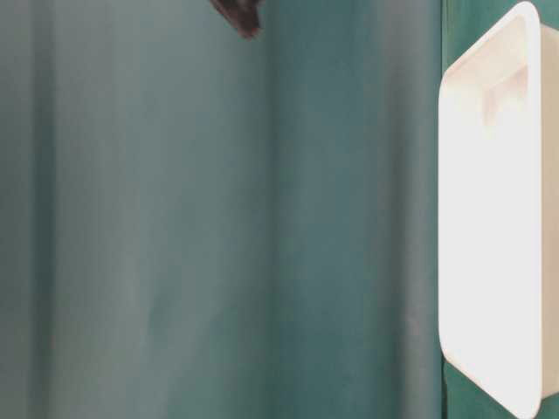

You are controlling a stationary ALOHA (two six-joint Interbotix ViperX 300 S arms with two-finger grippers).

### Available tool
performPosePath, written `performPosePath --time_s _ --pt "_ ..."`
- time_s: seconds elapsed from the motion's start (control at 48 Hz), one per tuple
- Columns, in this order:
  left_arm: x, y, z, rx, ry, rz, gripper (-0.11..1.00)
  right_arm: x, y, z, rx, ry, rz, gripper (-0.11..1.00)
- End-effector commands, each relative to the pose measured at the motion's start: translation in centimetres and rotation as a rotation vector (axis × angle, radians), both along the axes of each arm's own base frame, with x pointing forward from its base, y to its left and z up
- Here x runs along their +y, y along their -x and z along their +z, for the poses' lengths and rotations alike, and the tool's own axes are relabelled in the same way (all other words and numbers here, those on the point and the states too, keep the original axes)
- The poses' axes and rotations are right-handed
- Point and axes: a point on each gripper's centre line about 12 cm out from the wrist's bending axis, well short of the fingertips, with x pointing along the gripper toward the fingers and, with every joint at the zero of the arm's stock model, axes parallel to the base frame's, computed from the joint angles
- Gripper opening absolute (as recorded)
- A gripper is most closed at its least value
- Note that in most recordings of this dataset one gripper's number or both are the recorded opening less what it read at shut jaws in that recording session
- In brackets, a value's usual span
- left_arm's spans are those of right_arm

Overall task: Put the tape alternately from left to right into the white case.
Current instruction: 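Move both grippers inward from rest toward the tape rolls, then move the right gripper over the yellow tape roll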

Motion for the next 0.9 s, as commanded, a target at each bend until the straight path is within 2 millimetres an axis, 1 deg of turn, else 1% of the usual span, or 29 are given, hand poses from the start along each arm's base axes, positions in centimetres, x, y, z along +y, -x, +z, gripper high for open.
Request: performPosePath --time_s 0.0,0.188,0.438,0.709,0.876 --pt "-0.1 -0.7 0.5 0.002 0.006 0.000 0.76 -0.1 -0.9 0.7 0.008 -0.005 -0.003 0.80" --pt "-0.1 -1.5 -0.5 0.093 0.036 0.010 0.76 -0.1 -2.2 0.0 0.081 -0.007 -0.003 0.80" --pt "-0.2 -2.8 -2.1 0.213 0.043 0.018 0.76 -0.2 -3.6 -1.6 0.189 -0.008 -0.003 0.80" --pt "-0.2 -4.3 -4.4 0.327 0.040 0.020 0.76 -0.2 -4.2 -3.3 0.282 -0.013 -0.004 0.80" --pt "-0.3 -4.8 -5.0 0.363 0.038 0.020 0.76 -0.2 -4.4 -4.3 0.319 -0.012 -0.003 0.80"
